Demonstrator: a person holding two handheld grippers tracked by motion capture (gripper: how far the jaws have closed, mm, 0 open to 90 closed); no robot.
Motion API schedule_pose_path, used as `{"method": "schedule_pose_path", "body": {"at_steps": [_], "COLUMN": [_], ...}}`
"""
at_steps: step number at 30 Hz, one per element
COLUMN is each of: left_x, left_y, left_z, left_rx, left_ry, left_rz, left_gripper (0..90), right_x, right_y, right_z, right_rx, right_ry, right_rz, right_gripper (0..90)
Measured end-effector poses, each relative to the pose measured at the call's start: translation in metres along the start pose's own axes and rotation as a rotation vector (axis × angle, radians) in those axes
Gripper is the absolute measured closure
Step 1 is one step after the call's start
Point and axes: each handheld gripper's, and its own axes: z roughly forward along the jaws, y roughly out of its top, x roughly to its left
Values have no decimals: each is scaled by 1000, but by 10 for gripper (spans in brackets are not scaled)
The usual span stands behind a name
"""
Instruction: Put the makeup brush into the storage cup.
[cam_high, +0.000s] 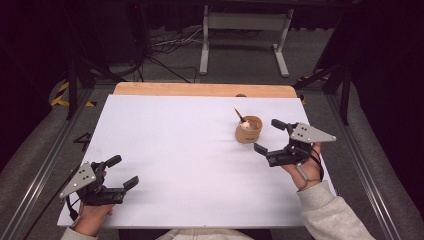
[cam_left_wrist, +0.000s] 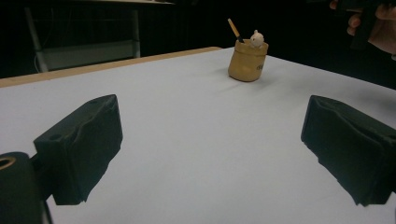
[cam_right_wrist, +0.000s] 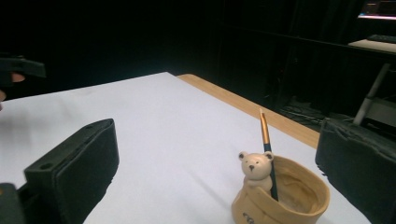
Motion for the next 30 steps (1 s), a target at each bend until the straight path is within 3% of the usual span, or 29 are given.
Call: {"method": "schedule_pose_path", "body": {"at_steps": [8, 15, 30], "left_x": [0, 0, 0], "left_y": [0, 0, -1], "left_z": [0, 1, 2], "left_rx": [5, 7, 9], "left_ry": [-1, -2, -10], "left_rz": [0, -2, -4], "left_gripper": [61, 60, 60], "right_x": [8, 13, 23], "right_y": [-12, -22, -47], "right_z": [-8, -14, -15], "right_rx": [27, -35, 9], "right_ry": [35, 53, 76], "right_rz": [-6, -34, -19], "right_gripper": [0, 0, 0]}}
